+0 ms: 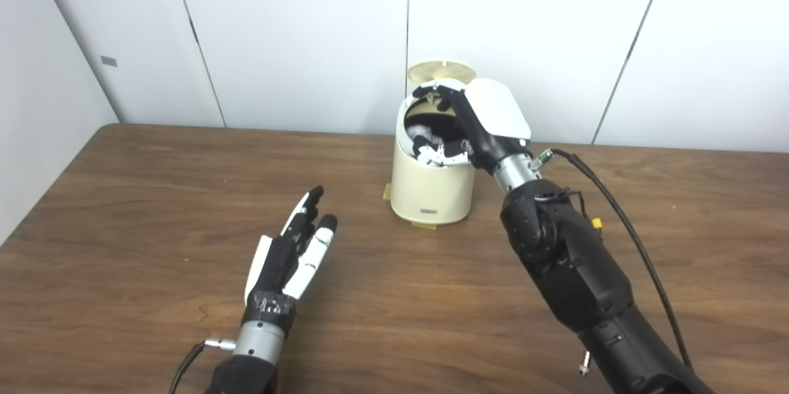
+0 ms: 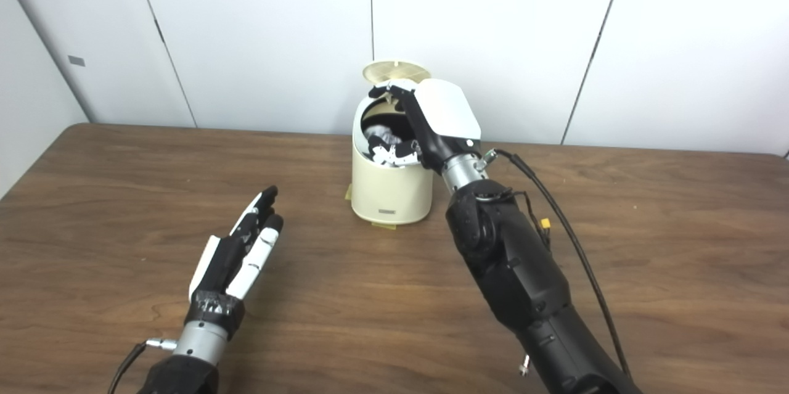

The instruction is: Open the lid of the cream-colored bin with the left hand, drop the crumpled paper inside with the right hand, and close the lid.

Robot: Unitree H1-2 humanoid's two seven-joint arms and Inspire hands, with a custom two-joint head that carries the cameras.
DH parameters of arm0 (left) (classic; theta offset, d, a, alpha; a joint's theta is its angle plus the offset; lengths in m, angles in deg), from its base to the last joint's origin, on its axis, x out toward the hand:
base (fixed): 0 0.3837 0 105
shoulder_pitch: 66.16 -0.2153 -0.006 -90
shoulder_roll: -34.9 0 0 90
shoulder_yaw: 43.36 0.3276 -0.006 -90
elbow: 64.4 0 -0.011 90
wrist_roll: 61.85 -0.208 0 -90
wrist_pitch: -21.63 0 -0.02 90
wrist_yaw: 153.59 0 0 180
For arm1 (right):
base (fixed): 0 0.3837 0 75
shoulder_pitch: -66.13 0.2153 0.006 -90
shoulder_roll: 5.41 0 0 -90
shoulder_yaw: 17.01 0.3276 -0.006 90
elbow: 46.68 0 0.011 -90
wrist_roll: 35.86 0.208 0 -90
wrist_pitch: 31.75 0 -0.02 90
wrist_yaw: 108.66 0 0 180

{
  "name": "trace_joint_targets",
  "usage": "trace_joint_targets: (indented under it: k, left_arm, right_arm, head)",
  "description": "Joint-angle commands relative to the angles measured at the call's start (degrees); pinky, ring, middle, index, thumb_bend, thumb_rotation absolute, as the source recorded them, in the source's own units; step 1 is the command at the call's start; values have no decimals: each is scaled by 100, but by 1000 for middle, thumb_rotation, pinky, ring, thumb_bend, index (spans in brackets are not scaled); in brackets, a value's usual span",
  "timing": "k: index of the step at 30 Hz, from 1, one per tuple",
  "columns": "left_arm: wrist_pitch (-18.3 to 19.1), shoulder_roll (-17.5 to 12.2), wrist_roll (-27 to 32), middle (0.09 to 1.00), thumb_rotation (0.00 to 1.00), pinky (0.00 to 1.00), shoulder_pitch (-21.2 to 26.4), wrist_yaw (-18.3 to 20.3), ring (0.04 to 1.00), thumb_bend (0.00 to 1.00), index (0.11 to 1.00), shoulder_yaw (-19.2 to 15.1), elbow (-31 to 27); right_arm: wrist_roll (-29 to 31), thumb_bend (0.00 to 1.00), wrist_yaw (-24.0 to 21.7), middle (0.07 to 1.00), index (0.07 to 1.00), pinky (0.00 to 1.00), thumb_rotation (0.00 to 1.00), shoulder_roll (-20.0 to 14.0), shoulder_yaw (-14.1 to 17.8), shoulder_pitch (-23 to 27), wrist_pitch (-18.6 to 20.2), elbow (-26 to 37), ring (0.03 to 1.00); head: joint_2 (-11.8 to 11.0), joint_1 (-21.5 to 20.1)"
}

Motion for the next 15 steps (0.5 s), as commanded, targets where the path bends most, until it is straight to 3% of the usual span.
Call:
trace_joint_targets:
  k: [1,5,10,11,14,15]
  left_arm:
    - [-150,-54,13,1000,746,1000,137,17,1000,565,1000,-17,-121]
    - [-135,-75,45,1000,743,1000,169,38,1000,557,1000,-34,-103]
    - [-133,-102,65,1000,735,1000,205,47,1000,560,1000,-37,-76]
    - [-136,-105,62,1000,734,1000,211,42,1000,555,1000,-38,-66]
    - [-129,-116,17,994,741,1000,230,17,1000,560,1000,-32,-46]
    - [-128,-102,64,993,741,1000,237,24,1000,559,1000,-42,-41]
  right_arm:
    - [-110,890,65,793,727,862,230,-157,133,220,124,130,863]
    - [-100,892,107,791,732,906,236,-152,162,235,133,200,879]
    - [-78,879,95,800,732,844,223,-165,199,249,165,282,861]
    - [-39,876,137,795,729,815,215,-178,216,242,99,286,847]
    - [94,843,415,713,678,601,108,-166,317,219,-180,224,701]
    - [170,840,543,708,674,586,100,-148,381,201,-297,201,690]
  head:
    - [-1,9]
    - [3,-3]
    - [-21,-14]
    - [-20,-17]
    - [-31,-25]
    - [-32,-29]
